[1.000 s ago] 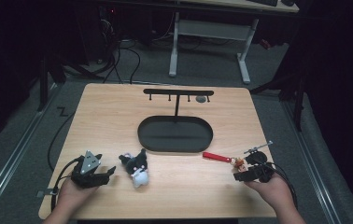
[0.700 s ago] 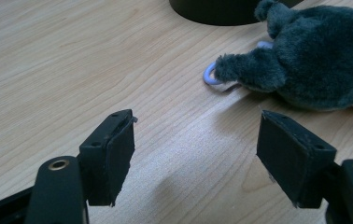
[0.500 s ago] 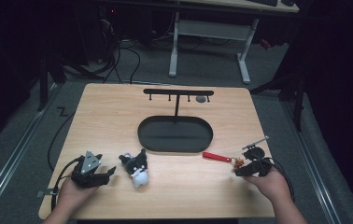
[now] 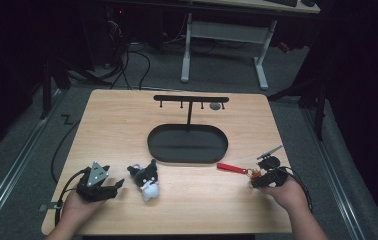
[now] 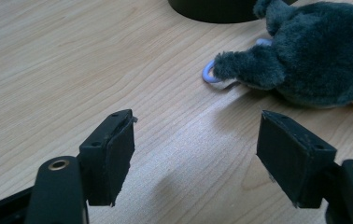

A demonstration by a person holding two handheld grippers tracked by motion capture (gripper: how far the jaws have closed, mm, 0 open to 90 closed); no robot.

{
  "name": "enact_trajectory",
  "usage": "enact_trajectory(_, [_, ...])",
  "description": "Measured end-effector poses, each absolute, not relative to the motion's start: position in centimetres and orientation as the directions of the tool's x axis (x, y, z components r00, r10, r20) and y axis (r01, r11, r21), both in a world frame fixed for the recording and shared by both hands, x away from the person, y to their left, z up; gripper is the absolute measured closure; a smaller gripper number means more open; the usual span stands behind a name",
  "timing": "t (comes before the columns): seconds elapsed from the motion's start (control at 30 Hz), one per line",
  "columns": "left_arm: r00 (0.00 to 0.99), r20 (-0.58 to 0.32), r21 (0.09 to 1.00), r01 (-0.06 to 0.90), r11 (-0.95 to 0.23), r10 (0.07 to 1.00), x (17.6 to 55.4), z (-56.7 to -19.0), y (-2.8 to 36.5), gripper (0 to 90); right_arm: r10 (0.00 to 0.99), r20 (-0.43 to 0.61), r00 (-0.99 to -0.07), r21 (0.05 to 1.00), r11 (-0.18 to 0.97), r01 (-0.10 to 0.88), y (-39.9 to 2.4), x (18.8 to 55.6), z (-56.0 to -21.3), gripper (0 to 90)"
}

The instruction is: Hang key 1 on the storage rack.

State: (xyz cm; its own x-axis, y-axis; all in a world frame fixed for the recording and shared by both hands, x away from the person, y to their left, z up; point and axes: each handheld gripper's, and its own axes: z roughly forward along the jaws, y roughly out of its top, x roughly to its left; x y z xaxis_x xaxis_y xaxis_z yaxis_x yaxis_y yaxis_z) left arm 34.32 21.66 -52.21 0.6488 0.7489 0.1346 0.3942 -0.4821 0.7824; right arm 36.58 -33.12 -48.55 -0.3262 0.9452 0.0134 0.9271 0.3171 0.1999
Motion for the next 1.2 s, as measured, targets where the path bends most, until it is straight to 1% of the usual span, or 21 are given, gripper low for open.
enact_trajectory(0.37, [0.649, 0.137, 0.782, 0.393, -0.484, 0.748, 34.3, -52.2, 21.6, 28.2, 0.944, 0.009, -0.329, 0.18, 0.322, 0.929, -33.3, 36.7, -48.9, 47.7])
enact_trajectory(0.5, [0.65, 0.14, 0.78, 0.393, -0.487, 0.747, 34.3, -52.2, 21.6, 28.2, 0.94, -0.014, -0.34, 0.193, 0.336, 0.922, -33.1, 36.6, -49.0, 52.0])
enact_trajectory(0.57, [0.65, 0.14, 0.781, 0.392, -0.487, 0.747, 34.3, -52.2, 21.6, 28.2, 0.938, -0.015, -0.346, 0.197, 0.342, 0.919, -33.1, 36.6, -48.9, 55.5])
enact_trajectory(0.63, [0.649, 0.14, 0.779, 0.393, -0.488, 0.748, 34.3, -52.2, 21.6, 28.2, 0.939, -0.021, -0.345, 0.191, 0.342, 0.92, -32.9, 36.6, -48.9, 56.6])
enact_trajectory(0.9, [0.649, 0.142, 0.779, 0.393, -0.49, 0.747, 34.3, -52.2, 21.7, 28.3, 0.936, -0.052, -0.349, 0.194, 0.352, 0.916, -32.6, 36.4, -48.8, 57.8])
enact_trajectory(1.2, [0.651, 0.142, 0.778, 0.392, -0.491, 0.746, 34.3, -52.3, 21.5, 28.3, 0.939, -0.034, -0.342, 0.223, 0.341, 0.913, -32.7, 36.0, -47.3, 58.1])
